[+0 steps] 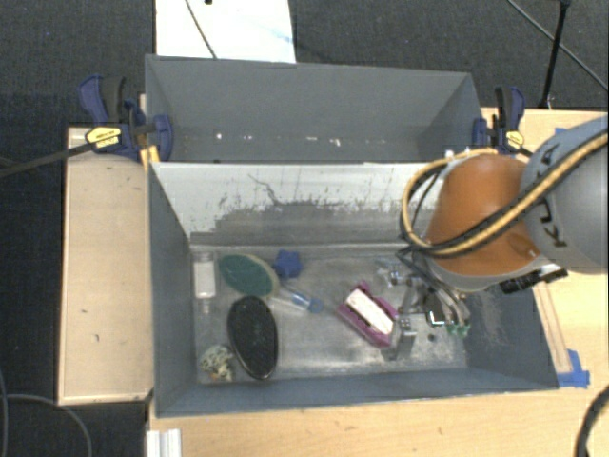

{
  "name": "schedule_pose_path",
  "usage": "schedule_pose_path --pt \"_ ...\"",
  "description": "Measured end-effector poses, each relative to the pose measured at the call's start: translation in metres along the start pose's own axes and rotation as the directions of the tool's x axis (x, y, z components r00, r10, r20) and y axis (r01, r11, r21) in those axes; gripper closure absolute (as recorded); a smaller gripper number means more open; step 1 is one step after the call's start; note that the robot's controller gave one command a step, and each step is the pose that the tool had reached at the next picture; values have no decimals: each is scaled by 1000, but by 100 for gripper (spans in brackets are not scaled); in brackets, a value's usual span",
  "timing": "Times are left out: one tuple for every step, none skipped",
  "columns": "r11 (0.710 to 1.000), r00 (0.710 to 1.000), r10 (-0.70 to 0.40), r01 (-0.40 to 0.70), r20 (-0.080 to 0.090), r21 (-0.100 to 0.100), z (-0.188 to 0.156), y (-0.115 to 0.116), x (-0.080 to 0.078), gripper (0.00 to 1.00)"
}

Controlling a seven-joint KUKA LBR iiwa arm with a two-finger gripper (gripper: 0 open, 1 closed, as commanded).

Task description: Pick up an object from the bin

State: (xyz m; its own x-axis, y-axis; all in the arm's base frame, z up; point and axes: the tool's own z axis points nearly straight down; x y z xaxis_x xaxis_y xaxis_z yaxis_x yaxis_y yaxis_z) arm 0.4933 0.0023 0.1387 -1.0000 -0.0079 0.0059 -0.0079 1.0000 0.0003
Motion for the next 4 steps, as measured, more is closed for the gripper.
schedule_pose_path --pt "946 946 323 -323 11 -4 -27 33 -24 0" --pt "946 946 324 -325 4 2 4 -41 -7 0" --pt "890 890 457 -457 2 -3 70 -2 -11 0" --pt "889 889 457 -457 5 -2 69 -3 -12 100"
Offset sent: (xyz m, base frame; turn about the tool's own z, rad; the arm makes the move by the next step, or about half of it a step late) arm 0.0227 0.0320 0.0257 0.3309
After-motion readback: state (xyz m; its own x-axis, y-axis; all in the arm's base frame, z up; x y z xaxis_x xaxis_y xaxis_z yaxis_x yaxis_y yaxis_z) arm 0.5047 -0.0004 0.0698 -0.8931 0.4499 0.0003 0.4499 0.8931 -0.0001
